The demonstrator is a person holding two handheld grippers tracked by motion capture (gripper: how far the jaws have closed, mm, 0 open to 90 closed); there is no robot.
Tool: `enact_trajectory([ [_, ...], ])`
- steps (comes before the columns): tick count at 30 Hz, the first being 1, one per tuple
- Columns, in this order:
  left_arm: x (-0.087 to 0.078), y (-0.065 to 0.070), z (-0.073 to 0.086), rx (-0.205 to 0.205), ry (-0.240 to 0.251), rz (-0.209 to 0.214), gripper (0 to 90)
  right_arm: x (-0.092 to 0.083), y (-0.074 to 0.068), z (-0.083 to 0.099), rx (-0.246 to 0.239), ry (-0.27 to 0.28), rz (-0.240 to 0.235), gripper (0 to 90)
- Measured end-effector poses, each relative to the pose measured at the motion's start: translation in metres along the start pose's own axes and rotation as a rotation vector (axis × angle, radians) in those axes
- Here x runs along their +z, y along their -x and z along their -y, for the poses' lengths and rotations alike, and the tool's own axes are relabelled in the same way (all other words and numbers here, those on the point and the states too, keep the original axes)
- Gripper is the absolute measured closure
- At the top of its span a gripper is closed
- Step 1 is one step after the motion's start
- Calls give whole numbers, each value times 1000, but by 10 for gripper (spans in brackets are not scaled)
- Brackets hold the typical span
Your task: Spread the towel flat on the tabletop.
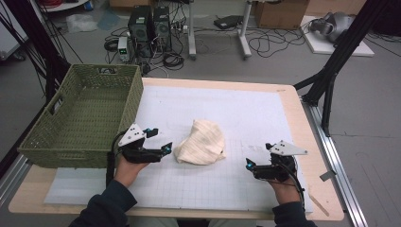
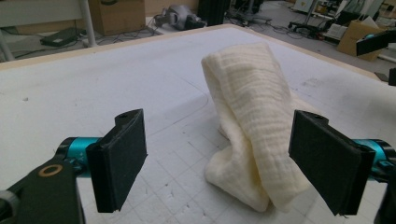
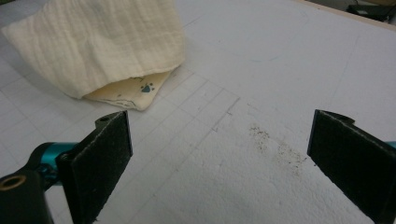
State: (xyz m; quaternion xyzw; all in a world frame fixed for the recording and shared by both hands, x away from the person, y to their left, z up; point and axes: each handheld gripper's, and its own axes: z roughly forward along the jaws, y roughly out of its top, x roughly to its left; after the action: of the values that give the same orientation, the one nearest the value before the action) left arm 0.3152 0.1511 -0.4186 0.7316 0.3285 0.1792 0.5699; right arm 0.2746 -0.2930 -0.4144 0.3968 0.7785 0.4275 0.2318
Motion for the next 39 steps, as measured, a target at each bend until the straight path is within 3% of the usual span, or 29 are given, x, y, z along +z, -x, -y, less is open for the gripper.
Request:
enact_trajectory([
  [7,-1,0,1,-4,-1,0,195,1,-1,-1,-4,4,1,57],
  [20,-3,-1,3,-24,-6,-9,195,10,-7,-2,-22,-22,-52,56],
  [23,-4,-2,2,-28,-2,-11,195,16,-13,-4,-57,-38,-64,57],
  [31,-4,-6,3,-40,5,-19,196,35,-25,-13,-121,-40,-149,243],
  [39,-3,-6,4,-42,-6,-17,196,65,-63,-34,-238,-56,-269,422],
])
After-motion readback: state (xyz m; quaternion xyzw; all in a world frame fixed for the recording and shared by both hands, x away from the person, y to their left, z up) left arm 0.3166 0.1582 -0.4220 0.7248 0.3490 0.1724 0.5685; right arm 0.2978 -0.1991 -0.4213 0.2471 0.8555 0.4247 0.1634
